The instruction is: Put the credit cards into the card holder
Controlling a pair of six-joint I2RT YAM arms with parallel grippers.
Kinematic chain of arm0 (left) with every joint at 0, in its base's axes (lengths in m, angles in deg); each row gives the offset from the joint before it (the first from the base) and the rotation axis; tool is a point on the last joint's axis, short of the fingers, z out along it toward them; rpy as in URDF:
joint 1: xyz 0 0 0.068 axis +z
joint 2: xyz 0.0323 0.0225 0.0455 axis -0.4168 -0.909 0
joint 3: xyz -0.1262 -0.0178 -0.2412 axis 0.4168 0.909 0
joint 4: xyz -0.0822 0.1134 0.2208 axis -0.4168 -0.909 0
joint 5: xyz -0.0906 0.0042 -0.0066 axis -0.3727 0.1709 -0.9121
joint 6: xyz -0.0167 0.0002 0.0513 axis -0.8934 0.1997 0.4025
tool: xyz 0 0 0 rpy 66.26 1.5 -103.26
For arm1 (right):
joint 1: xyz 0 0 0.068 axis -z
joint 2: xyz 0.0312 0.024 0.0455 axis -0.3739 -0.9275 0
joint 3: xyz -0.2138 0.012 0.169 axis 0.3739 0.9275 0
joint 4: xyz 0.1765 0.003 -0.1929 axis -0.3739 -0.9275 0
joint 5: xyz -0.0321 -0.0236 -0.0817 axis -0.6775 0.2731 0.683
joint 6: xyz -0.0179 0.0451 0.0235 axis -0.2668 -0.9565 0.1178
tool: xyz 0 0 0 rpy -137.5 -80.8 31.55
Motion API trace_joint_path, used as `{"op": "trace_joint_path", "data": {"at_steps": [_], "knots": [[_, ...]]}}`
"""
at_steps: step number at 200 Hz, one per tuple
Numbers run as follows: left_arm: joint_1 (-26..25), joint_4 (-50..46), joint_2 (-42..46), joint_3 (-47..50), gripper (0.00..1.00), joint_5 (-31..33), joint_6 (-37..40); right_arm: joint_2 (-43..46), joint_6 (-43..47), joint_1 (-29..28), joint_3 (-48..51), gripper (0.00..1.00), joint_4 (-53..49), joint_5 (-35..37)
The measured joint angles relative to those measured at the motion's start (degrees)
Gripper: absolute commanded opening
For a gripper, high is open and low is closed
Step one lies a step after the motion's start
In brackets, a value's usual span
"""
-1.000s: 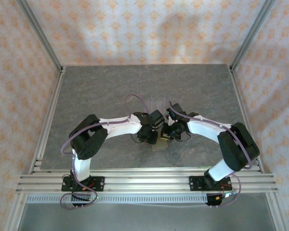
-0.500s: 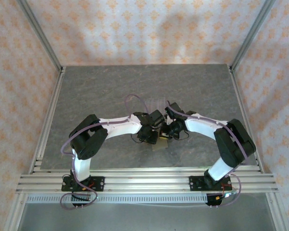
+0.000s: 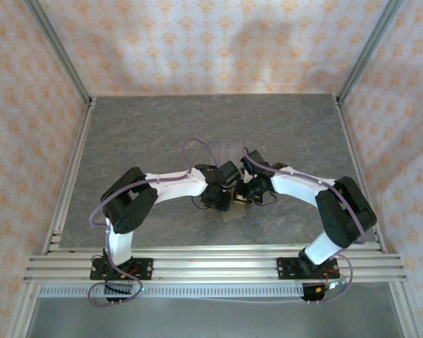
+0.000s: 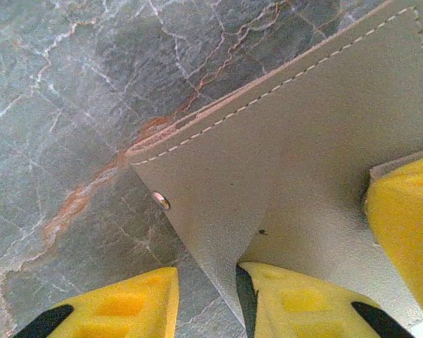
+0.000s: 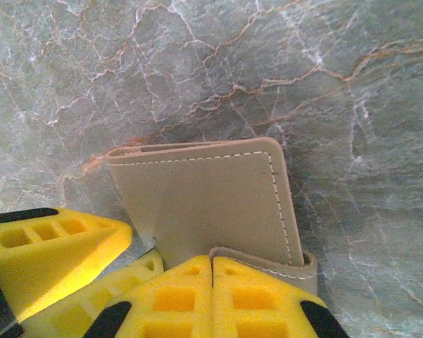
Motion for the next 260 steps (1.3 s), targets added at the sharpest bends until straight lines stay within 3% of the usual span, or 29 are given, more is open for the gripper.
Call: {"op": "trace_joint_path", "data": {"at_steps": [139, 260], "knots": [[0.0, 1.38, 0.15, 0.9, 0.3, -0.17, -0.04, 3.5, -2.16, 1.79, 3.19, 0.0, 1.68, -5.62], [0.0, 1.62, 0.28, 1.01, 0.3, -0.26, -0.07, 1.6, -2.14, 2.19, 3.37, 0.0, 1.62, -6.25]]}}
